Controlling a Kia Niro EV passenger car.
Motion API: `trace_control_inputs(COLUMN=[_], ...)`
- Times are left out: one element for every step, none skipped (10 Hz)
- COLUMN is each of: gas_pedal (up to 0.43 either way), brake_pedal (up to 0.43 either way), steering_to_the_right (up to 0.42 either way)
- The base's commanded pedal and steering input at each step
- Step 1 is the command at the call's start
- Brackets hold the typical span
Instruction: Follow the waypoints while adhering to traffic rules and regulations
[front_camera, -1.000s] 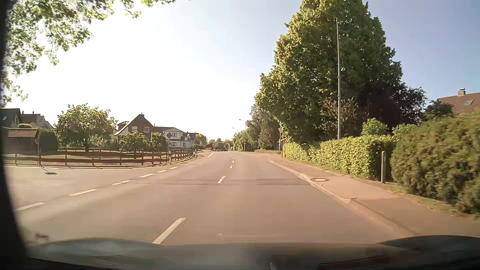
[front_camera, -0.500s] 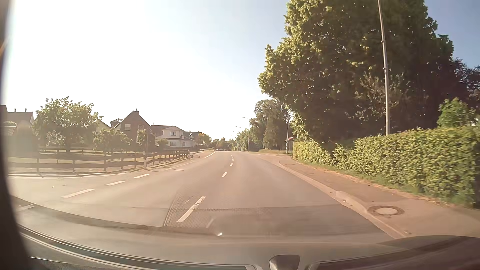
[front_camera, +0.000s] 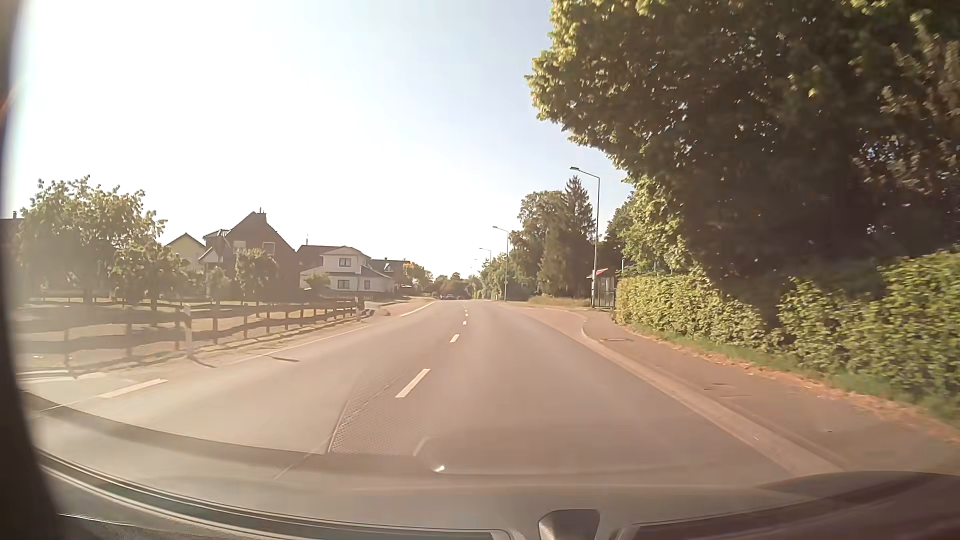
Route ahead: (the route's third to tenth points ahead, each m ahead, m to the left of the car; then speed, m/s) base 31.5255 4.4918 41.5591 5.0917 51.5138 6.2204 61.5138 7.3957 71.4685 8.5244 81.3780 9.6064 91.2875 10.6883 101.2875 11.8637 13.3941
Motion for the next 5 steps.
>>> trace_control_inputs(gas_pedal=[0.11,0.11,0.11,0.11,0.11], brake_pedal=[0.006,0.006,0.006,0.006,0.006], steering_to_the_right=[-0.008,-0.009,-0.009,-0.009,-0.009])
